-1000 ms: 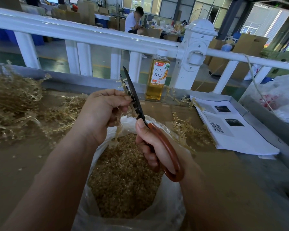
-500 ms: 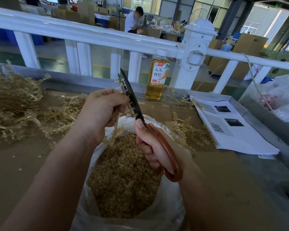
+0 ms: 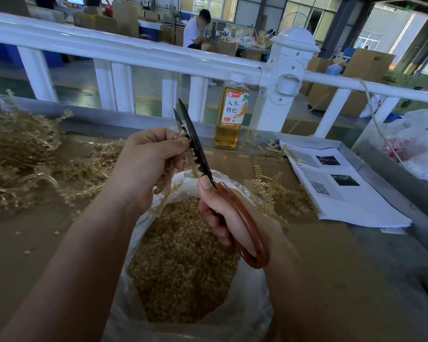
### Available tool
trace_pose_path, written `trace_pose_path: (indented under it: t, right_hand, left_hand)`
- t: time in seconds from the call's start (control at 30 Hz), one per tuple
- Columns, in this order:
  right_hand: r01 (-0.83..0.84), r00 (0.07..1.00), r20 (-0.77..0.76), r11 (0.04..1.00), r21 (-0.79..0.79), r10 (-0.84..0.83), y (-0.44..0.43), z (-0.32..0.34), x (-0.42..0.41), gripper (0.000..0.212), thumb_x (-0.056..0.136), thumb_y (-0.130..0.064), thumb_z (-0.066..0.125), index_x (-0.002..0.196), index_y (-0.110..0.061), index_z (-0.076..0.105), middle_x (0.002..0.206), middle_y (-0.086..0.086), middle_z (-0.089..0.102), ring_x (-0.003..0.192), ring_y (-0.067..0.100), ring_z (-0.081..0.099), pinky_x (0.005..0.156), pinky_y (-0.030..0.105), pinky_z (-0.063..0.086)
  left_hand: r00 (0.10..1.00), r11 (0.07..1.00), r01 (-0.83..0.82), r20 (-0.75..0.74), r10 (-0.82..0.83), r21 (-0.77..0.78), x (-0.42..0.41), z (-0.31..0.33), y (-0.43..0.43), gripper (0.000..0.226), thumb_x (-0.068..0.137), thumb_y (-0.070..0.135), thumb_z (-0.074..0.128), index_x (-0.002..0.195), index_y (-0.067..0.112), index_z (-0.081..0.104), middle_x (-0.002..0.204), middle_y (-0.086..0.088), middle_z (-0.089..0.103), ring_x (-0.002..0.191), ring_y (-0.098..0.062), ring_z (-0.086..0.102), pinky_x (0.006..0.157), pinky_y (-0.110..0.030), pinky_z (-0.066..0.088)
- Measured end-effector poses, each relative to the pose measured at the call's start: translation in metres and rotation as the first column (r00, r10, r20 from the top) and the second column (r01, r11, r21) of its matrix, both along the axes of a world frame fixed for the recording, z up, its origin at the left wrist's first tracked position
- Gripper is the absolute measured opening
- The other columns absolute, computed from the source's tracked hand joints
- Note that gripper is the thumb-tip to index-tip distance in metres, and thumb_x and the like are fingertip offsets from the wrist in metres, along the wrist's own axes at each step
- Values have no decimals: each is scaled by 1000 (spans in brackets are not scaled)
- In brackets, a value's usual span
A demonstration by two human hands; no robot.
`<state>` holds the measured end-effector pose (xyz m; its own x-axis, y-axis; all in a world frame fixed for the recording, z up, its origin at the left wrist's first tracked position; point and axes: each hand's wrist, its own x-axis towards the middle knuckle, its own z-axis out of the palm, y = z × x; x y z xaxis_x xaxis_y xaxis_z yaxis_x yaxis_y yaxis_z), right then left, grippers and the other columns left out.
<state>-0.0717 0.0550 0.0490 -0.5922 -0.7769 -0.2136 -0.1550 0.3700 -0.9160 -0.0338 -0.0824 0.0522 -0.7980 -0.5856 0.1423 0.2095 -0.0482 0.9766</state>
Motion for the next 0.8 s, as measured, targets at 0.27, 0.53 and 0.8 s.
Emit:
trace_pose_path:
  t: [0.27,0.53,0.8]
  right_hand:
    - [-4,998,55,999,-41,6,-2,-1,-2,40,97,-42,30,67,-17,39,39,-10,40,30,0,34,37,9,29]
    - [-48,923,355,961,-272,146,2,4,4,34,101,-27,23,73,-16,39,36,-12,50,32,-7,47,36,3,34]
    - [23,992,126,1000,-17,-21,-3,3,1,41,98,-39,26,65,-17,38,54,-5,36,34,2,35,40,11,32]
  left_hand:
    - [1000,1000,-2,25,2,-4,-1,-2,-5,31,85,6,59,56,16,60,45,3,52,39,-7,41,39,-15,27]
    - [999,1000,1,50,1,-26,-2,-2,-7,22,85,6,58,64,11,61,54,-2,51,40,-7,39,39,-15,27]
    - [999,1000,11,53,-10,-18,-1,-3,-6,21,86,5,58,66,11,62,60,-8,49,38,-5,40,38,-15,28]
